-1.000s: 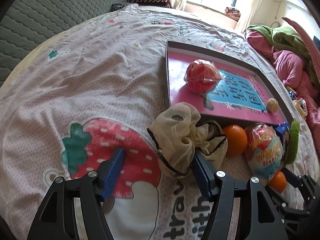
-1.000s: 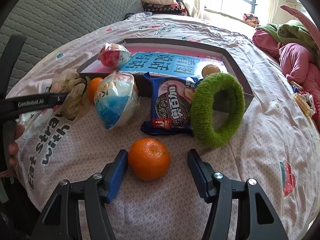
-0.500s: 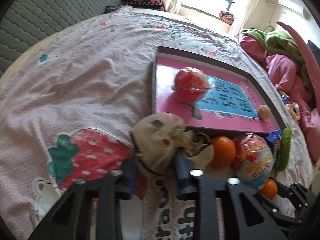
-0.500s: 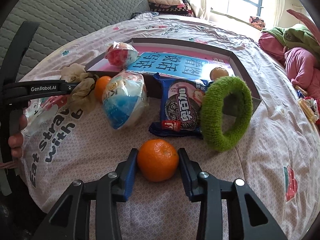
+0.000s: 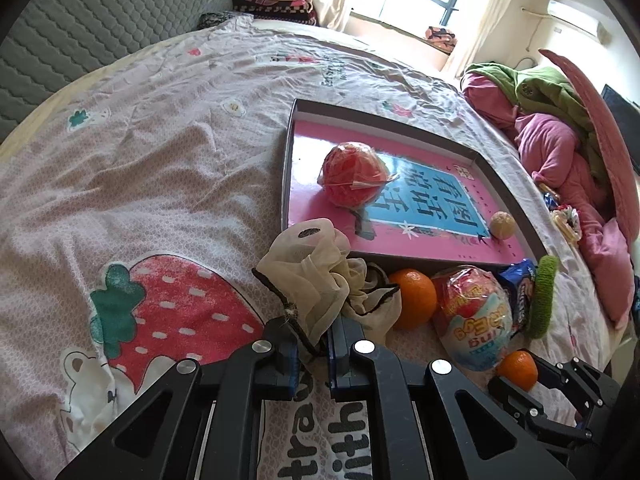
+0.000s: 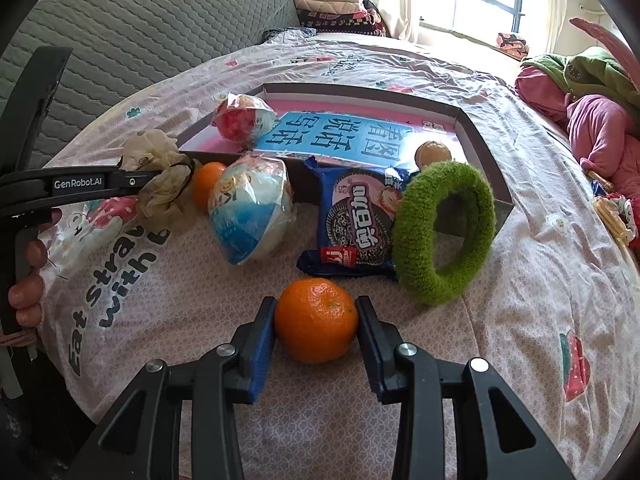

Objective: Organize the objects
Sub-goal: 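Grasp the mandarin with right tool while left tool grasps the beige mesh bag, then carry the mesh bag over the tray with left tool while right tool carries the mandarin, then release the mesh bag into the tray with left tool while right tool drops the mandarin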

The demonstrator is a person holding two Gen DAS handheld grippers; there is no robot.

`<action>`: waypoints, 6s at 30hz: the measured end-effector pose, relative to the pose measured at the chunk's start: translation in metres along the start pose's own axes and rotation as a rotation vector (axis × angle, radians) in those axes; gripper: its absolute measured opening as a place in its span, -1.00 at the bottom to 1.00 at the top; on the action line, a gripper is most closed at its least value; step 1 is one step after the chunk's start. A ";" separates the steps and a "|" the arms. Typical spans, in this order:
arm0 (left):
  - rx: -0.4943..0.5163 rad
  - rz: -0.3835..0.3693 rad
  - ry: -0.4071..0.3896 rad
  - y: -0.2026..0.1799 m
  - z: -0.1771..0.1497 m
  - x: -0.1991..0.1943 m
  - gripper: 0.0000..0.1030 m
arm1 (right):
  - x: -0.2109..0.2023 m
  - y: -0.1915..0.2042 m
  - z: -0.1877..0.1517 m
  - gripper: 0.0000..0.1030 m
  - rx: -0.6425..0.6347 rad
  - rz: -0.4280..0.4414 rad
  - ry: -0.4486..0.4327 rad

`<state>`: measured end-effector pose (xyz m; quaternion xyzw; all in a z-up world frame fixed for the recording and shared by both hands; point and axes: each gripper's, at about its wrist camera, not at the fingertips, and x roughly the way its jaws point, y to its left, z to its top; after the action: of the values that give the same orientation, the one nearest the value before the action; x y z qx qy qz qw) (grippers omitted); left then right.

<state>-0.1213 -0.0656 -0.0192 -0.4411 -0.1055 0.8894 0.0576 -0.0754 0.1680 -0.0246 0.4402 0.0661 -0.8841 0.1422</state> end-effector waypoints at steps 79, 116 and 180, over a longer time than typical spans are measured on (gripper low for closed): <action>0.201 -0.026 -0.162 -0.103 0.073 -0.055 -0.82 | -0.065 -0.031 0.104 -0.23 -0.037 -0.042 -0.280; 0.221 -0.011 -0.004 -0.114 0.094 0.068 -0.81 | 0.049 -0.045 0.113 -0.23 -0.046 -0.042 -0.085; 0.233 -0.029 0.110 -0.107 0.072 0.071 -0.63 | 0.040 -0.050 0.111 -0.11 -0.021 -0.076 -0.045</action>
<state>-0.2205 0.0422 -0.0059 -0.4779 -0.0045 0.8691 0.1272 -0.1978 0.1813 0.0104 0.4161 0.0886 -0.8977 0.1147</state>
